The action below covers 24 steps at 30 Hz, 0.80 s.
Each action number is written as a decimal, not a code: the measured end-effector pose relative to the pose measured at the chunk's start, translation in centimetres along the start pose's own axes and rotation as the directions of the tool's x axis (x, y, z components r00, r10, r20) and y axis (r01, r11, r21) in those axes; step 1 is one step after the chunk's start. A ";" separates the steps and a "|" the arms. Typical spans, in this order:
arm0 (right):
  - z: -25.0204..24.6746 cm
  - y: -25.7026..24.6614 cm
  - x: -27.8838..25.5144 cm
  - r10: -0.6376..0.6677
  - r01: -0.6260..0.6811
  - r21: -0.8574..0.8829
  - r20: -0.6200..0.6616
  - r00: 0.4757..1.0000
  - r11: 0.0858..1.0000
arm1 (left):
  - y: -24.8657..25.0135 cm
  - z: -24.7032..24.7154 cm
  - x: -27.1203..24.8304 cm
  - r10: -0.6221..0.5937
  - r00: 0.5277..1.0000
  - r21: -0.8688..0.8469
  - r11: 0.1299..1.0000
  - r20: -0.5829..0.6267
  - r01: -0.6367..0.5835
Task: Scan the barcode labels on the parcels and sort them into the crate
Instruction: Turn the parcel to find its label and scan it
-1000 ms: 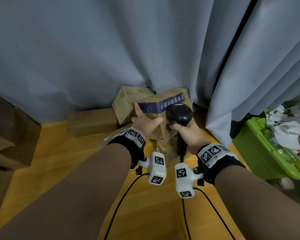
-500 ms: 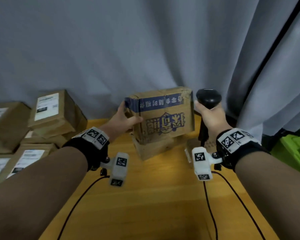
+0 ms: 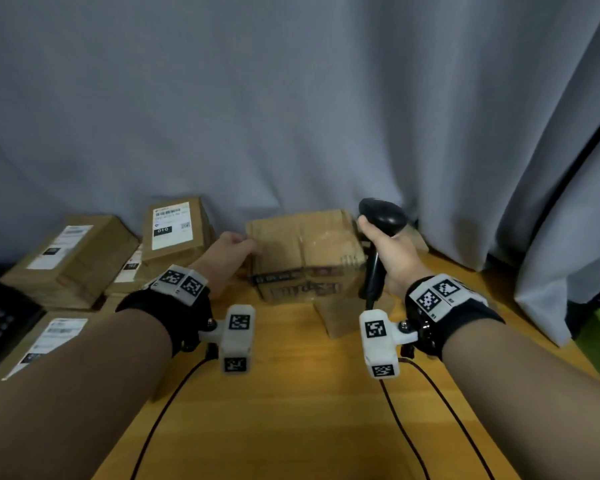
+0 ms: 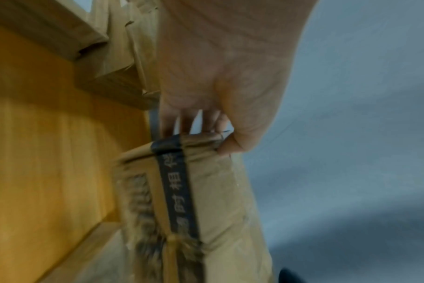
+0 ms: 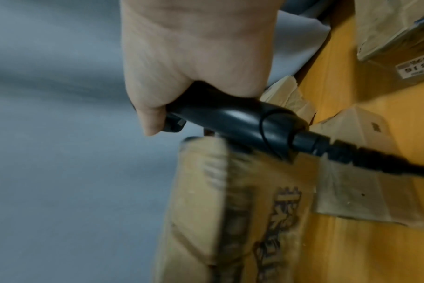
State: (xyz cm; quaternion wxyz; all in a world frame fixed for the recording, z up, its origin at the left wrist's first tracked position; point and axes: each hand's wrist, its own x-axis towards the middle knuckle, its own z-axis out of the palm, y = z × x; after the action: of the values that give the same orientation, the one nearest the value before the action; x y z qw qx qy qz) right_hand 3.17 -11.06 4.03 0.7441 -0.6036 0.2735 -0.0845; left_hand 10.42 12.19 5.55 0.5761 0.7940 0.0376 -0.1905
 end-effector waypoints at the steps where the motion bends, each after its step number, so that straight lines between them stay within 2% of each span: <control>1: 0.5 -0.1 -0.2 -0.001 0.001 -0.011 0.005 1.000 1.000 | -0.3 -0.5 0.3 0.064 0.998 0.072 0.995 -0.024 -0.062; 2: 0.9 -0.2 -0.3 -0.002 0.002 -0.020 0.009 1.000 1.000 | -0.4 -0.8 0.5 0.105 0.994 0.109 0.989 -0.045 -0.099; 4: 1.6 -0.3 -0.7 -0.003 0.003 -0.016 0.007 1.000 1.000 | -0.7 -1.5 0.9 0.115 0.992 0.043 0.993 -0.048 -0.113; 7: 2.2 -0.2 -1.0 -0.016 0.017 0.010 -0.026 1.000 1.000 | -0.4 -2.0 0.6 0.005 1.000 -0.249 0.968 0.001 -0.004; 8: 2.3 -0.2 -1.0 -0.018 0.018 0.000 -0.036 0.999 1.000 | -0.5 -2.1 0.8 -0.030 1.000 -0.270 0.962 0.003 0.029; 9: 2.4 0.0 -1.0 -0.021 0.020 -0.023 -0.040 0.999 1.000 | -0.6 -2.2 1.2 -0.068 0.997 -0.275 0.960 -0.026 0.058; 11: 2.6 0.4 -1.0 -0.038 0.036 -0.062 -0.033 0.999 0.997 | -1.2 -2.3 1.9 -0.124 0.974 -0.216 0.973 -0.192 0.081; 12: 2.7 0.5 -1.0 -0.047 0.045 -0.061 -0.027 0.999 0.997 | -1.4 -2.3 1.9 -0.144 0.960 -0.180 0.978 -0.239 0.102; 14: 2.9 0.9 -1.0 -0.073 0.071 -0.043 -0.043 0.996 0.997 | -1.6 -2.2 1.7 -0.177 0.954 -0.204 0.971 -0.241 0.128; 15: 3.1 1.0 -1.0 -0.089 0.087 -0.036 -0.056 0.994 0.996 | -1.9 -2.1 2.1 -0.171 0.957 -0.162 0.977 -0.235 0.135; 16: 3.1 1.0 -1.0 -0.099 0.097 -0.032 -0.062 0.993 0.995 | -2.0 -2.0 2.0 -0.167 0.960 -0.225 0.968 -0.224 0.116; 18: 3.2 1.2 -0.8 -0.106 0.104 -0.028 -0.056 0.993 0.994 | -1.5 -1.7 2.0 -0.074 0.968 -0.162 0.986 -0.241 0.035; 19: 3.1 1.3 -0.7 -0.101 0.099 -0.030 -0.054 0.993 0.995 | -1.3 -1.3 2.1 -0.075 0.962 -0.185 0.982 -0.261 0.027; 22: 2.7 1.7 -0.5 -0.048 0.048 -0.007 -0.066 0.997 0.999 | -0.6 -0.8 1.9 0.027 0.982 -0.222 0.973 -0.187 -0.069; 24: 2.3 2.1 -0.4 -0.013 0.014 0.008 -0.072 0.997 1.000 | -0.1 -0.6 1.7 0.031 0.992 -0.227 0.972 -0.126 -0.059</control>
State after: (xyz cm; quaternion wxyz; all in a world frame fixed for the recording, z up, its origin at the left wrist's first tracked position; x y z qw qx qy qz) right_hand 3.61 -8.34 2.40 0.7357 -0.5990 0.2955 -0.1123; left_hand 12.15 12.46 5.04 0.6652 0.7325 0.0763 -0.1230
